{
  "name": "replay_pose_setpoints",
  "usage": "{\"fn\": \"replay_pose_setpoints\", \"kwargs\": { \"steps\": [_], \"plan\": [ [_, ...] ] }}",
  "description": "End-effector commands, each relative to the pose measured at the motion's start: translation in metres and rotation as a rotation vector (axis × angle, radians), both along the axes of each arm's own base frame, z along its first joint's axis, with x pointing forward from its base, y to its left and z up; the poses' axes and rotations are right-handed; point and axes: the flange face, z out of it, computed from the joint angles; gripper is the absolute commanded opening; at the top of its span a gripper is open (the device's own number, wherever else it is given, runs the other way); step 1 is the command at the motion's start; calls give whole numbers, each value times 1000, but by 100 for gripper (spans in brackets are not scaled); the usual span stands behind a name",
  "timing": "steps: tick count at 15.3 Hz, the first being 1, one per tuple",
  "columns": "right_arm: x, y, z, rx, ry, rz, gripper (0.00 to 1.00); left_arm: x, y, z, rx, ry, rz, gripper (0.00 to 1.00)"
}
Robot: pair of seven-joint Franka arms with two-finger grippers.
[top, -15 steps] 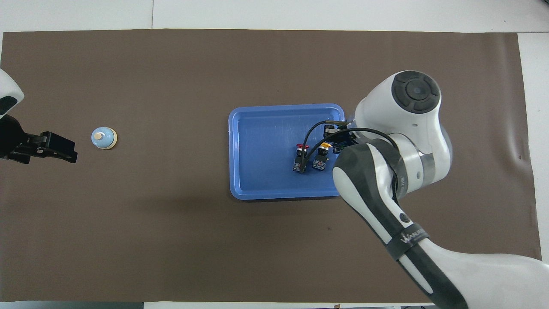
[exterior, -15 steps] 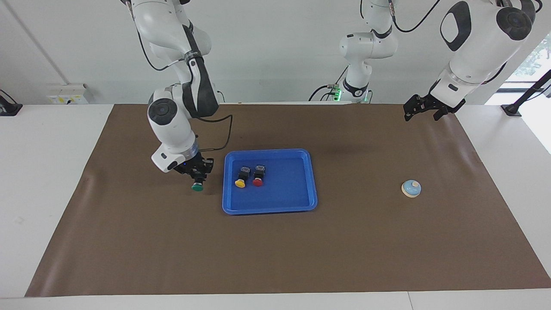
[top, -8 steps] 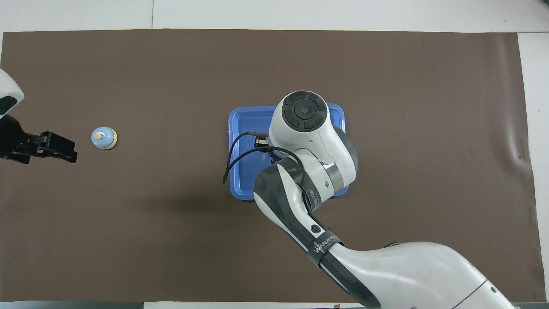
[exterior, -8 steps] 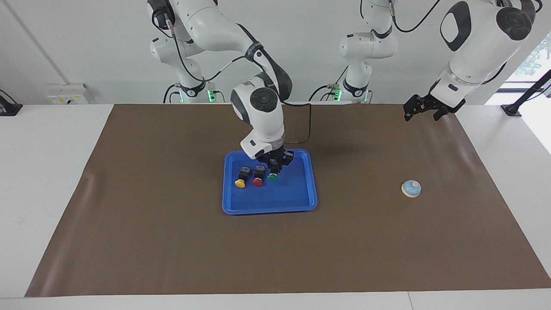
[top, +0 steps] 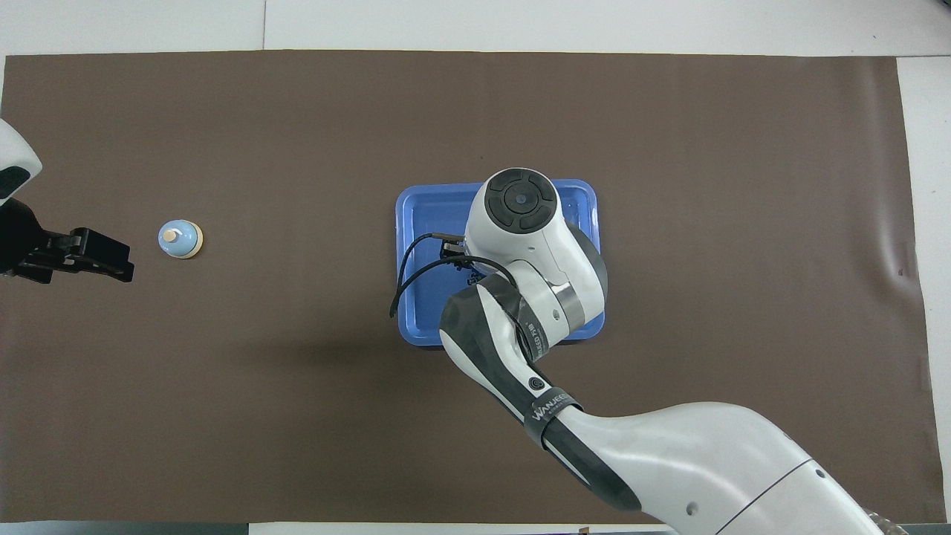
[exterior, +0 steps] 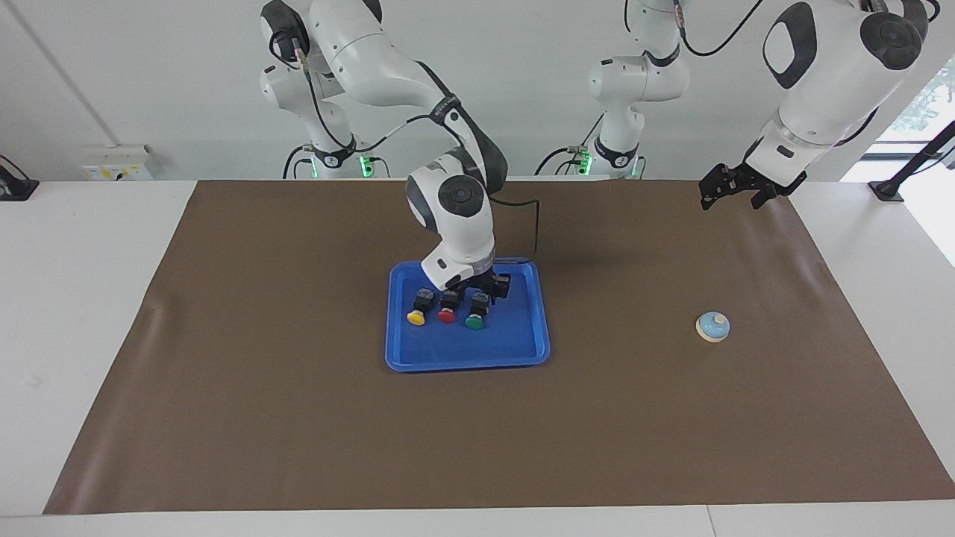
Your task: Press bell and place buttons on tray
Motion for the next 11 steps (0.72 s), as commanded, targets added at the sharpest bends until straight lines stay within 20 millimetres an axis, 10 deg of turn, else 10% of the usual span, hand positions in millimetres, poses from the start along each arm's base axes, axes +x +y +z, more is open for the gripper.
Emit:
{"fn": "replay_pose_setpoints", "kwargs": {
  "steps": [1, 5, 11],
  "plan": [
    [6, -13, 26, -4, 9, -20, 100, -2, 2, 6, -8, -2, 16, 100],
    [20, -89, 103, -13, -18, 69, 100, -2, 2, 6, -8, -2, 16, 100],
    [12, -265, 239, -43, -116, 296, 100, -2, 2, 6, -8, -2, 16, 100]
  ]
}}
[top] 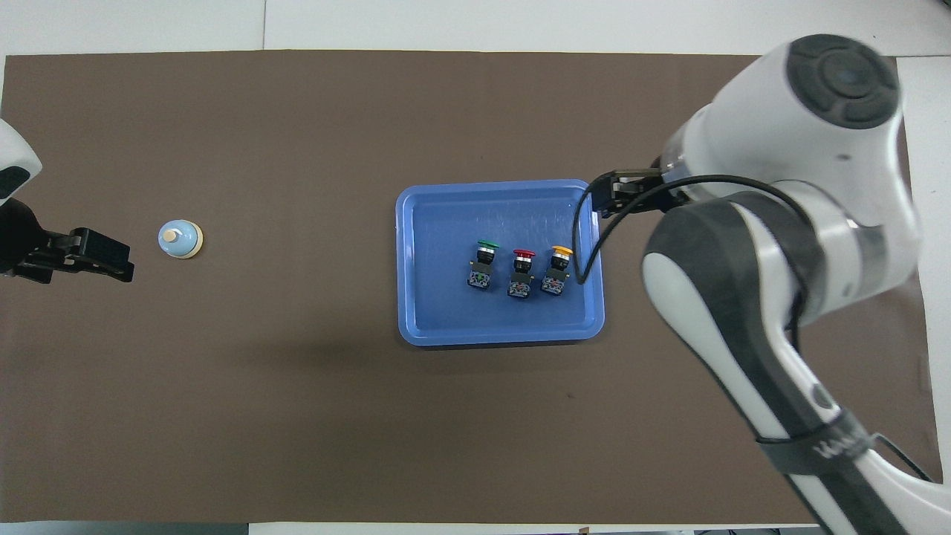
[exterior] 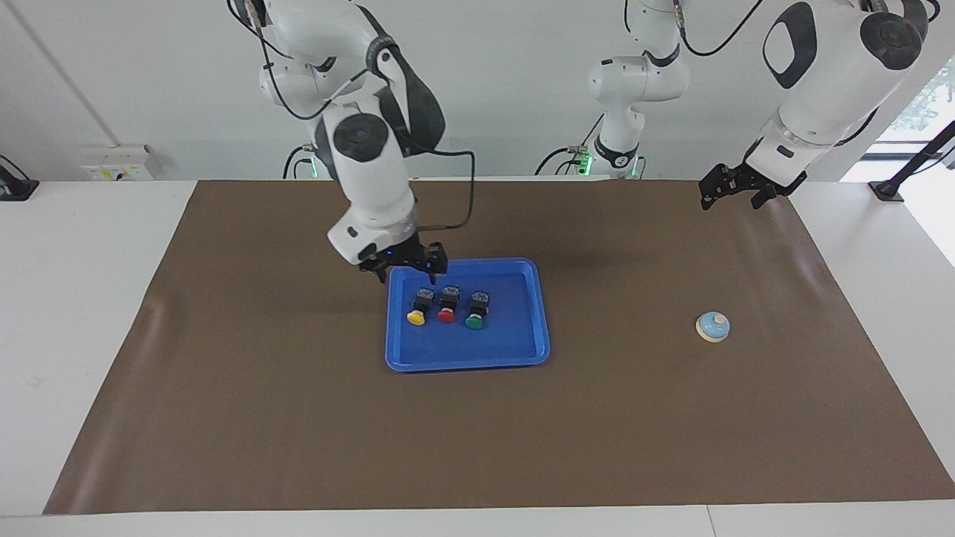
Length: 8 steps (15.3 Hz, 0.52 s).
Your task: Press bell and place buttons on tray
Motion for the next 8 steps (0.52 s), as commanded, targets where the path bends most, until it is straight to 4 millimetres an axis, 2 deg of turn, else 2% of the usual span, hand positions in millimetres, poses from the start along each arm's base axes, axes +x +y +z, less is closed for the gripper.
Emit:
{"fn": "replay_pose_setpoints", "kwargs": {
  "steps": [1, 3, 4, 5, 7, 8],
  "plan": [
    [-23, -67, 43, -22, -22, 103, 100, -2, 2, 6, -8, -2, 16, 100],
    [-31, -115, 56, -27, -8, 128, 100, -2, 2, 6, -8, -2, 16, 100],
    [-32, -131, 57, -29, -4, 127, 100, -2, 2, 6, -8, -2, 16, 100],
    [-32, -145, 56, -29, 0, 103, 100, -2, 2, 6, -8, -2, 16, 100],
    [-34, -157, 50, -28, 22, 77, 100, -2, 1, 6, -8, -2, 13, 100],
    [-38, -170, 51, -28, 24, 54, 100, -2, 1, 6, -8, -2, 13, 100]
  ]
}}
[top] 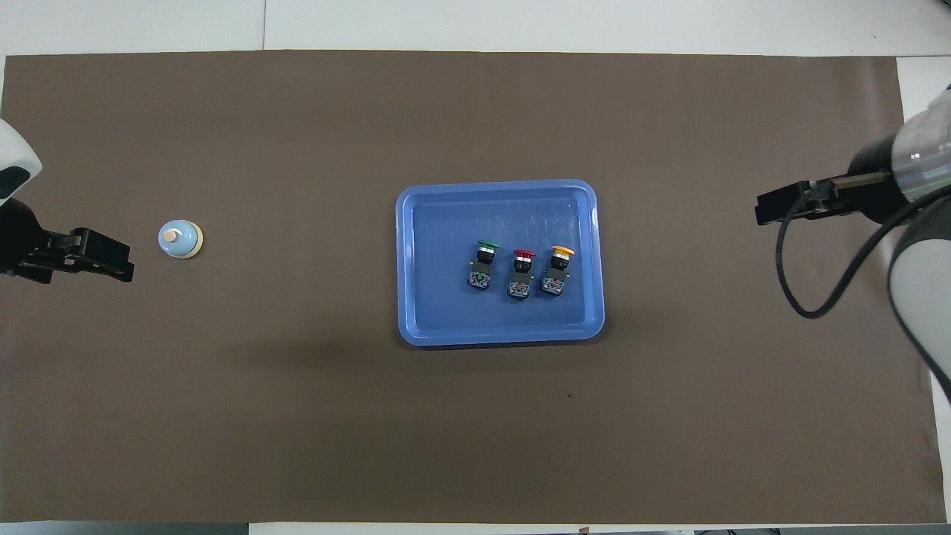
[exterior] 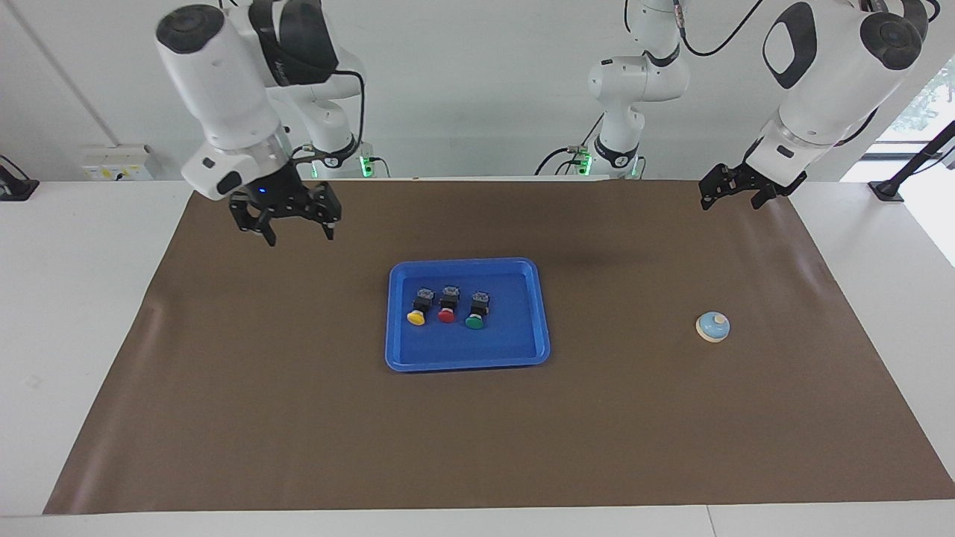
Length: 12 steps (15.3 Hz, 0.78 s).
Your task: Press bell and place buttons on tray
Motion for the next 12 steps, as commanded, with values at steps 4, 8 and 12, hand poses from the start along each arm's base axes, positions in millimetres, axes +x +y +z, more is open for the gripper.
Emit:
{"fn": "replay_pose_setpoints", "kwargs": {
  "steps": [4, 8, 12],
  "plan": [
    [-9, -19, -8, -11, 39, -22, 100, -2, 3, 6, -8, -2, 16, 100],
    [-10, -22, -12, -43, 52, -23, 100, -2, 2, 6, -8, -2, 16, 100],
    [-13, -16, -14, -98, 74, 3, 100, -2, 3, 6, -8, -2, 16, 100]
  ]
}}
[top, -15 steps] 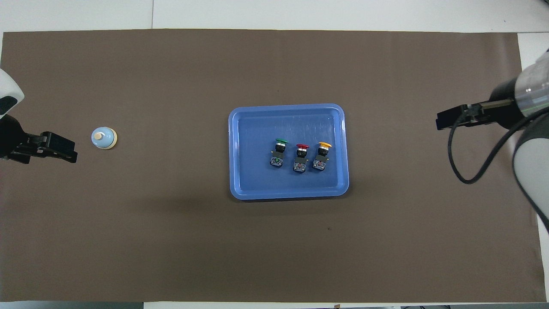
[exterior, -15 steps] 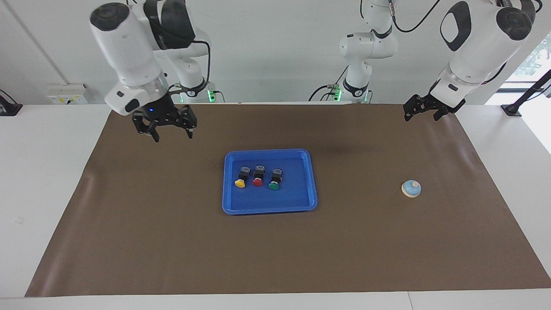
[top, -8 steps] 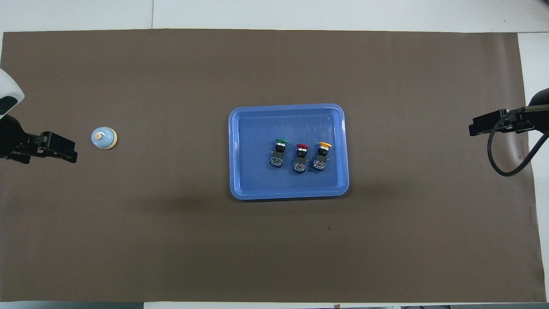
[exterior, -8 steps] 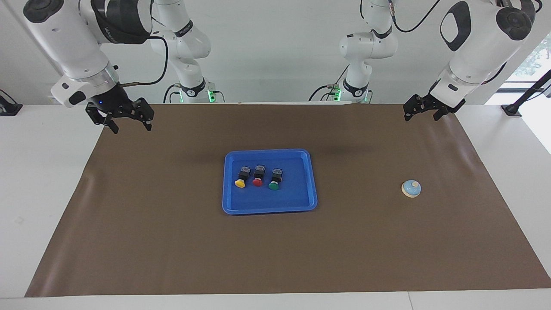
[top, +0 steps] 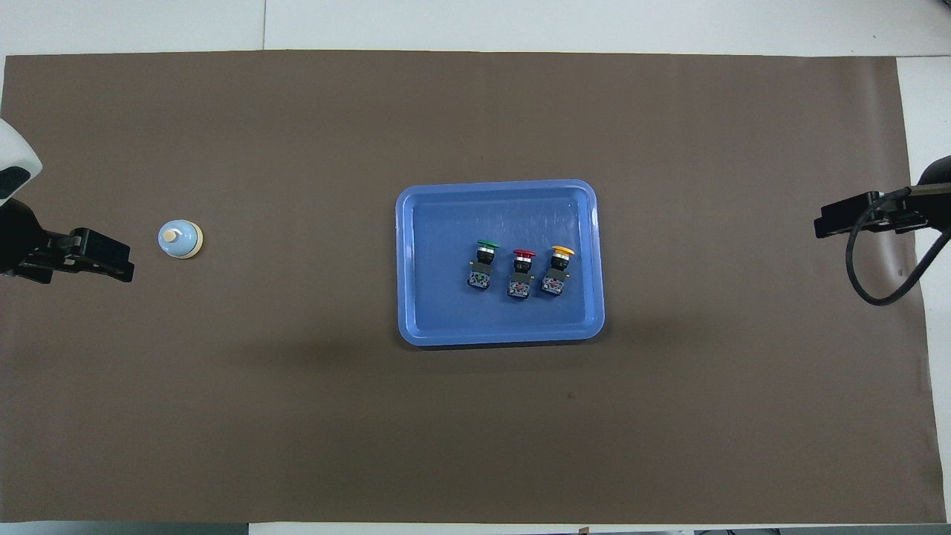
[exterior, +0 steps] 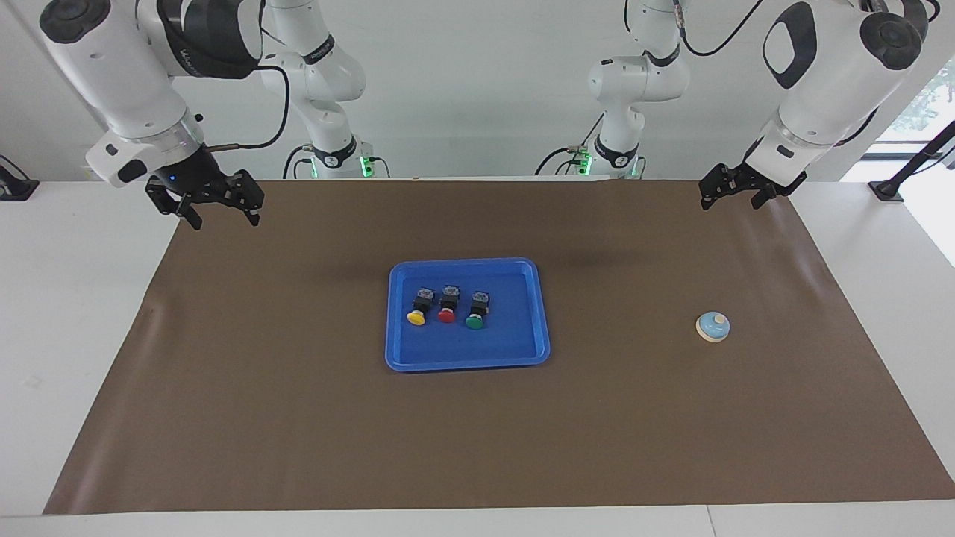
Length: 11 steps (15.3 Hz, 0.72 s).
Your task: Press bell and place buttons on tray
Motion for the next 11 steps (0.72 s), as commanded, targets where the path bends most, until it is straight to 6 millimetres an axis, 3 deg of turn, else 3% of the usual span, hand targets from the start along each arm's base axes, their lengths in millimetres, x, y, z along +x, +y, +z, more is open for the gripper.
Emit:
{"fn": "replay_pose_setpoints", "kwargs": {
  "steps": [1, 11],
  "plan": [
    [-10, 3, -1, -21, 30, 16, 100, -2, 1, 6, -8, -2, 13, 100],
    [-15, 5, 0, -13, 58, 17, 100, -2, 2, 6, -8, -2, 14, 100]
  ]
}}
